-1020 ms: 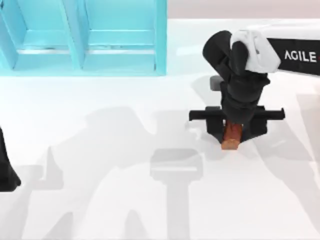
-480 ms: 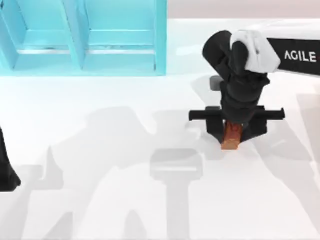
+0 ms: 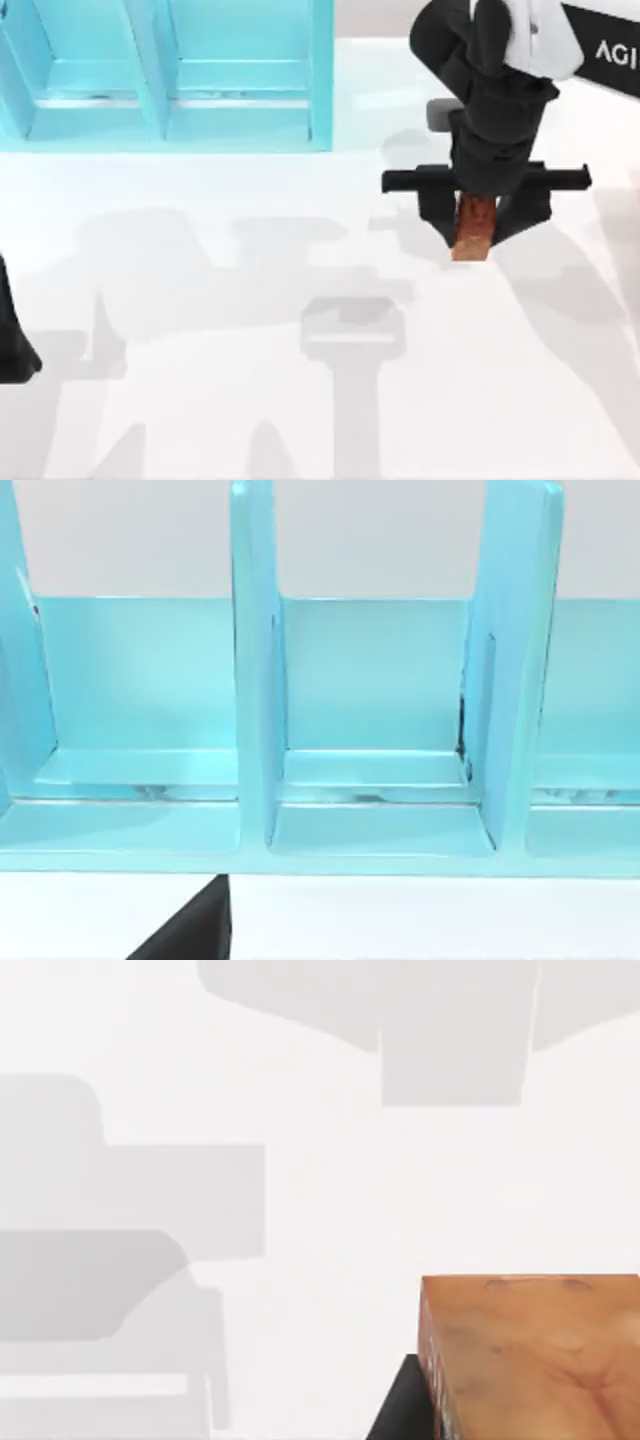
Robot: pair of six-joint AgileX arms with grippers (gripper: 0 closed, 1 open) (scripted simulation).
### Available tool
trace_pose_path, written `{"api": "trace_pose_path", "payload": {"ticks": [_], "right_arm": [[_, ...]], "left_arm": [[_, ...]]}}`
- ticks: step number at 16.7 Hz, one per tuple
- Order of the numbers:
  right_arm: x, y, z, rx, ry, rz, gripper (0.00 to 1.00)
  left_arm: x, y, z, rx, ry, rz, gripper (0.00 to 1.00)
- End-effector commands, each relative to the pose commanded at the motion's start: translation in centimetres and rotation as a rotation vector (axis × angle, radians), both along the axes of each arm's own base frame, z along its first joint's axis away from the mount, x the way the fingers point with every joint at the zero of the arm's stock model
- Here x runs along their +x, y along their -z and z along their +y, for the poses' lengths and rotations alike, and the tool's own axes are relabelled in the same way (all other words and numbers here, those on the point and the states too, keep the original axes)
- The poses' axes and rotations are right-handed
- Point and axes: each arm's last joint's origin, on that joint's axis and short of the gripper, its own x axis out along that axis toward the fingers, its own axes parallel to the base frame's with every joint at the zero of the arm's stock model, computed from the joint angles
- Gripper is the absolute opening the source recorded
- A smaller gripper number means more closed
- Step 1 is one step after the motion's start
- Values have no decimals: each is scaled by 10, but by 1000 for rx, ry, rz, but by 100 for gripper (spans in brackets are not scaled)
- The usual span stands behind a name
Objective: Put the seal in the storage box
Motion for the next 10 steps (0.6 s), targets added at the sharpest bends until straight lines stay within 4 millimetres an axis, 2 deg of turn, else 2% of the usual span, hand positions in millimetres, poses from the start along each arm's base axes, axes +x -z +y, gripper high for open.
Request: {"api": "trace_pose_path", "payload": {"ticks": [3, 8, 10], "right_arm": [[-3, -28, -1, 8, -3, -10, 0], [-2, -29, -1, 8, -3, -9, 0], [2, -30, -13, 6, -3, -7, 0]], "left_arm": [[0, 0, 0, 0, 0, 0, 100], [0, 0, 0, 0, 0, 0, 100], [0, 0, 0, 0, 0, 0, 100]]}}
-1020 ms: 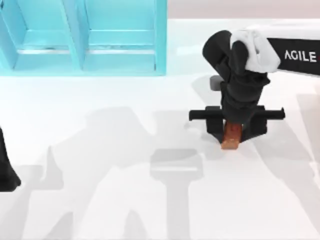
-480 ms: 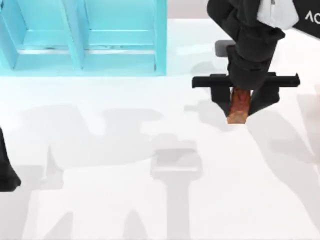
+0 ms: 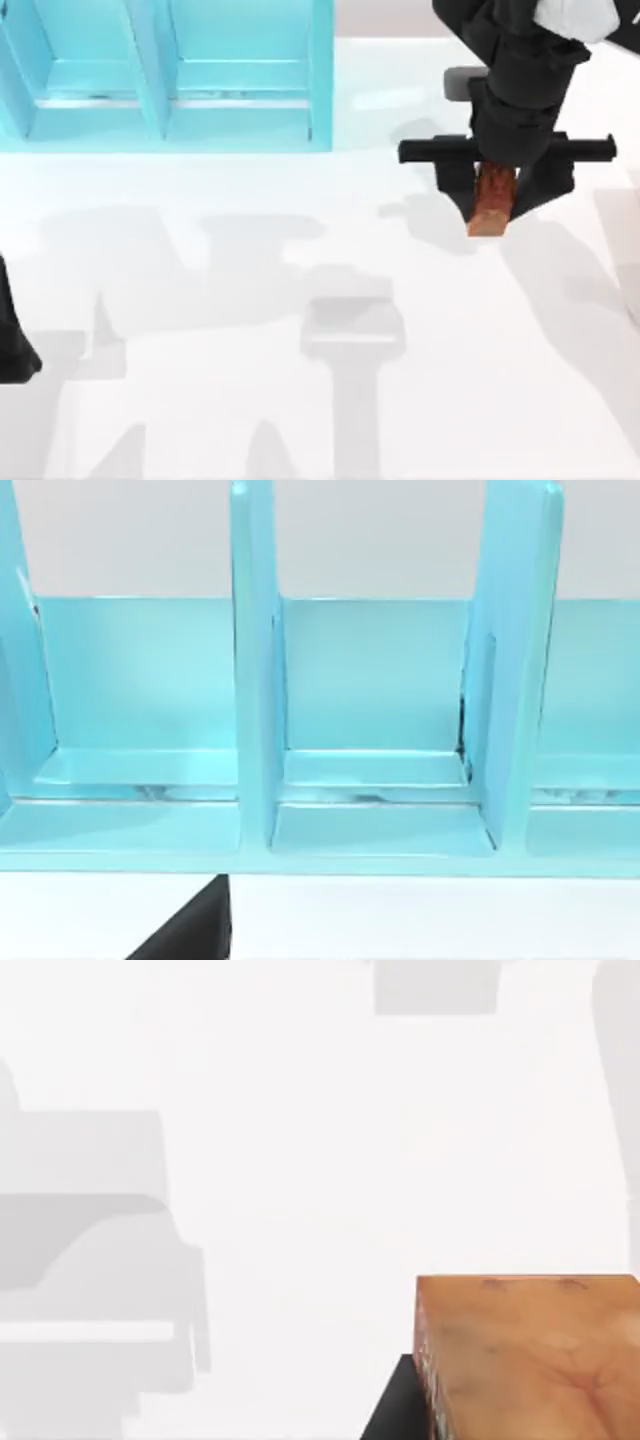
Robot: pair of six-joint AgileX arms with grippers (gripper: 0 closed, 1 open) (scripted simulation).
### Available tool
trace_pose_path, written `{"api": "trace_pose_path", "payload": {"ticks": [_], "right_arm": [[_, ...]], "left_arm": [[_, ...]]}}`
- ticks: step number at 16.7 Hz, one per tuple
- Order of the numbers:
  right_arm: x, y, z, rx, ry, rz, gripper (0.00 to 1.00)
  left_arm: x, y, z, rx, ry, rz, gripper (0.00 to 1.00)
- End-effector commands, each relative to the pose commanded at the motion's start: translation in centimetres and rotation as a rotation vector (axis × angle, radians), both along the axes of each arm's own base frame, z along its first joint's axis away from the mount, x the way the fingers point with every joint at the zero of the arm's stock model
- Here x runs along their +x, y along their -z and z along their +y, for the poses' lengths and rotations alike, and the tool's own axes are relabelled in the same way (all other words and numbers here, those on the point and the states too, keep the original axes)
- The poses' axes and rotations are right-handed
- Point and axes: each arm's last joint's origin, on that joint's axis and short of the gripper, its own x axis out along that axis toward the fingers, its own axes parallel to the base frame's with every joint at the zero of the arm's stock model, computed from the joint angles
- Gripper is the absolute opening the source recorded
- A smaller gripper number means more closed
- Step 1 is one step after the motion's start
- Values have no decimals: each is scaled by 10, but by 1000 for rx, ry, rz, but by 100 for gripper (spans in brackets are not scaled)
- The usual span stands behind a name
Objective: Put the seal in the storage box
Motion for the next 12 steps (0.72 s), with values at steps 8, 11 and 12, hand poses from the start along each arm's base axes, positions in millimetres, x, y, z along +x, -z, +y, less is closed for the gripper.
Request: {"api": "trace_pose_path", "payload": {"ticks": [8, 11, 12], "right_arm": [[15, -22, -169, -1, 3, 2, 0], [-3, -30, -243, 2, -1, 3, 0], [-12, -33, -267, 3, -2, 3, 0]], "left_arm": [[0, 0, 0, 0, 0, 0, 100], [0, 0, 0, 0, 0, 0, 100], [0, 0, 0, 0, 0, 0, 100]]}}
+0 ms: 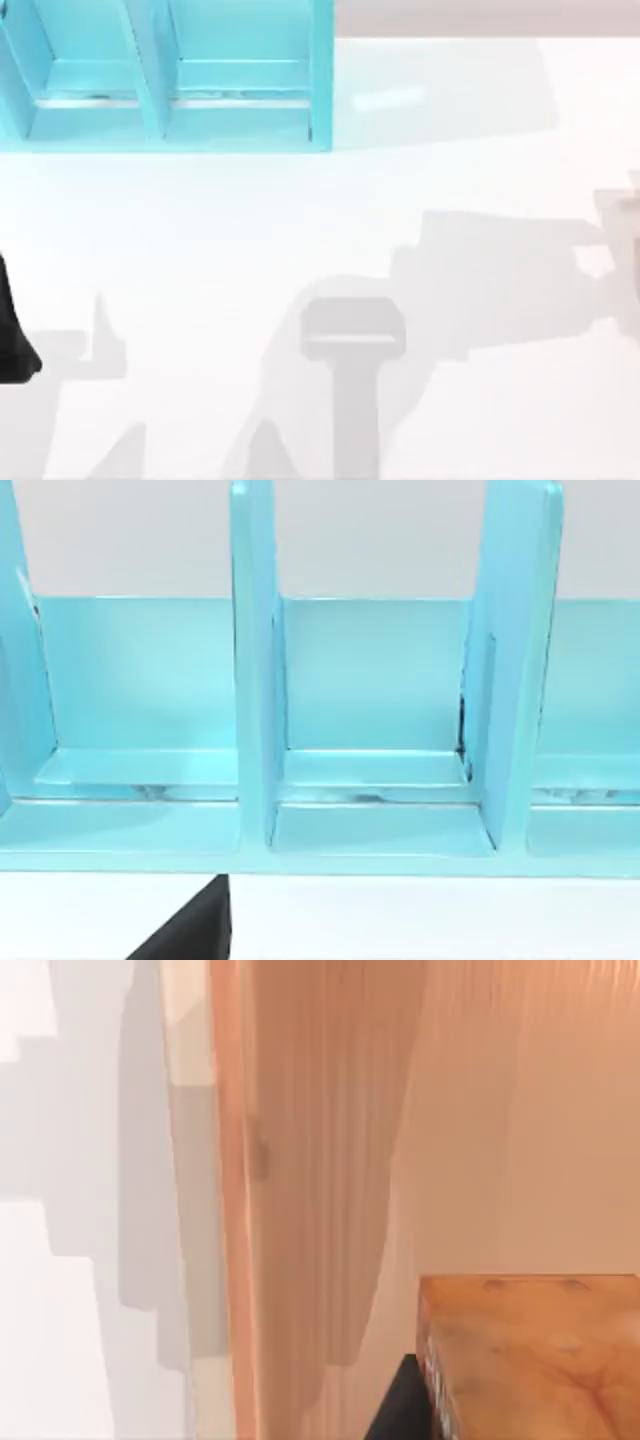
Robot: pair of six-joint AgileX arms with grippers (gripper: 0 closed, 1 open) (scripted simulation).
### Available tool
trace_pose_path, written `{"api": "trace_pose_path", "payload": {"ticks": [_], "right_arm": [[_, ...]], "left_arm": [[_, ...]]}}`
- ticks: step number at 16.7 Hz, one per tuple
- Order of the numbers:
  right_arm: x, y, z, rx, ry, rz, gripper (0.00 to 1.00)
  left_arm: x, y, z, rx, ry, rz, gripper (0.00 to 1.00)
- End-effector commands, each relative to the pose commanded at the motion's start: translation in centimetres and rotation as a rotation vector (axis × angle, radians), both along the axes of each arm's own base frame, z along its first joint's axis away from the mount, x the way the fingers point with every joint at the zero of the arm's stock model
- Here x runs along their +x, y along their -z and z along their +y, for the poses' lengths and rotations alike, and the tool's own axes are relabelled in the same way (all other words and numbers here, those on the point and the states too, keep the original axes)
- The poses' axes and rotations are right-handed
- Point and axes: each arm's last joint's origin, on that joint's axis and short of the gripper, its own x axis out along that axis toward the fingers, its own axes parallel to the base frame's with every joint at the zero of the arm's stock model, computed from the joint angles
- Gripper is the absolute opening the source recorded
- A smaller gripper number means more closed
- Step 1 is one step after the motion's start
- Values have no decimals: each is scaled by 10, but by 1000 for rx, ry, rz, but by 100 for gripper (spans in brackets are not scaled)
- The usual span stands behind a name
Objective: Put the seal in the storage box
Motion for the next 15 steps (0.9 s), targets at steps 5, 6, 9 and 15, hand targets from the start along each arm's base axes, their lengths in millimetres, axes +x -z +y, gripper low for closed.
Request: {"api": "trace_pose_path", "payload": {"ticks": [5, 6, 9, 15], "right_arm": [[-39, -9, -62, 1, -2, -6, 0], [-41, -10, -65, 0, -2, -7, 0], [-42, -10, -65, 0, -2, -7, 0], [-39, 17, -66, -7, 3, -16, 0]], "left_arm": [[0, 0, 0, 0, 0, 0, 100], [0, 0, 0, 0, 0, 0, 100], [0, 0, 0, 0, 0, 0, 100], [0, 0, 0, 0, 0, 0, 100]]}}
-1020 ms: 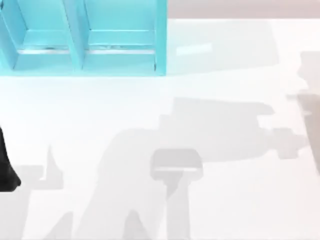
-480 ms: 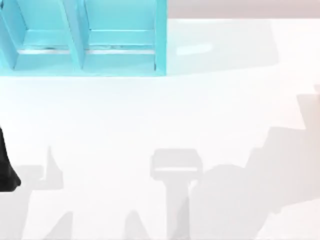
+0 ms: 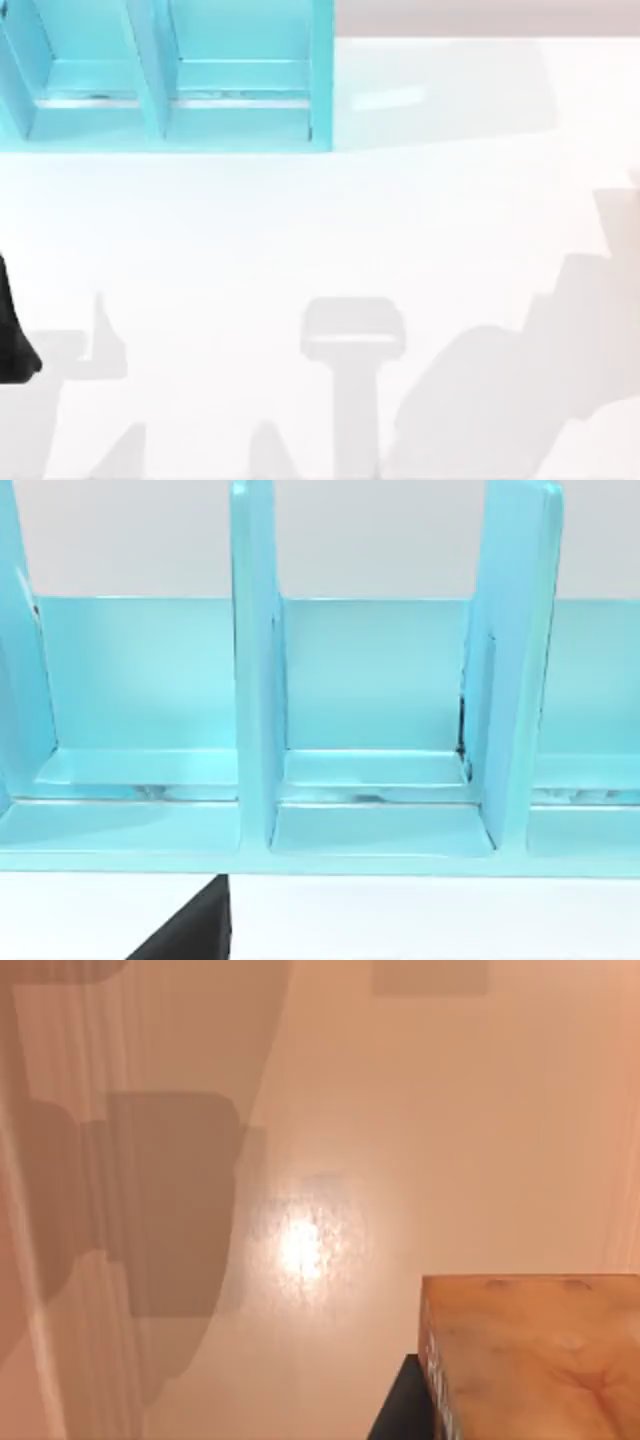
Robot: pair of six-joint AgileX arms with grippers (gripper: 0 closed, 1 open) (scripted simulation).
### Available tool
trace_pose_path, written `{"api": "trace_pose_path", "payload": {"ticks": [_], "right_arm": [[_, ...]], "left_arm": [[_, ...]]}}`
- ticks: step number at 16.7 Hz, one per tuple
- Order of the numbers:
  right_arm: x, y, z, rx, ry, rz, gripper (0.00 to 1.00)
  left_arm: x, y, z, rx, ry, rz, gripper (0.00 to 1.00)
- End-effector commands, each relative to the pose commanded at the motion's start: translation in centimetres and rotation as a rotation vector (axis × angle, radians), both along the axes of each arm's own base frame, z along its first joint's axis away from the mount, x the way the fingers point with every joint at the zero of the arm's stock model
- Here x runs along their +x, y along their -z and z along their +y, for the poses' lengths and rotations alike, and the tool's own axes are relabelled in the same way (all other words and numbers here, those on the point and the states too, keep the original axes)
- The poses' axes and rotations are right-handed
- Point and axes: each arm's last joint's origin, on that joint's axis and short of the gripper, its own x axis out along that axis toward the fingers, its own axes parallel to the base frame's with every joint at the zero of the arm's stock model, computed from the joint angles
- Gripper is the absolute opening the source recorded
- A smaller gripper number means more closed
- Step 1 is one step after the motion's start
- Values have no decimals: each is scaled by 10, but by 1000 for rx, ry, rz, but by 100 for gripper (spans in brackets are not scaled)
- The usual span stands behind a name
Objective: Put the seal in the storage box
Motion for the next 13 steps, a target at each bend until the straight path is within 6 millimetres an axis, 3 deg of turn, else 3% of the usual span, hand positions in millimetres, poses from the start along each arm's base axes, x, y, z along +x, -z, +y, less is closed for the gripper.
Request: {"api": "trace_pose_path", "payload": {"ticks": [4, 8, 13], "right_arm": [[-2, 35, 1, 6, -4, 7, 0], [-2, 38, 2, 7, -4, 9, 0], [-2, 38, 2, 7, -4, 9, 38]], "left_arm": [[0, 0, 0, 0, 0, 0, 100], [0, 0, 0, 0, 0, 0, 100], [0, 0, 0, 0, 0, 0, 100]]}}
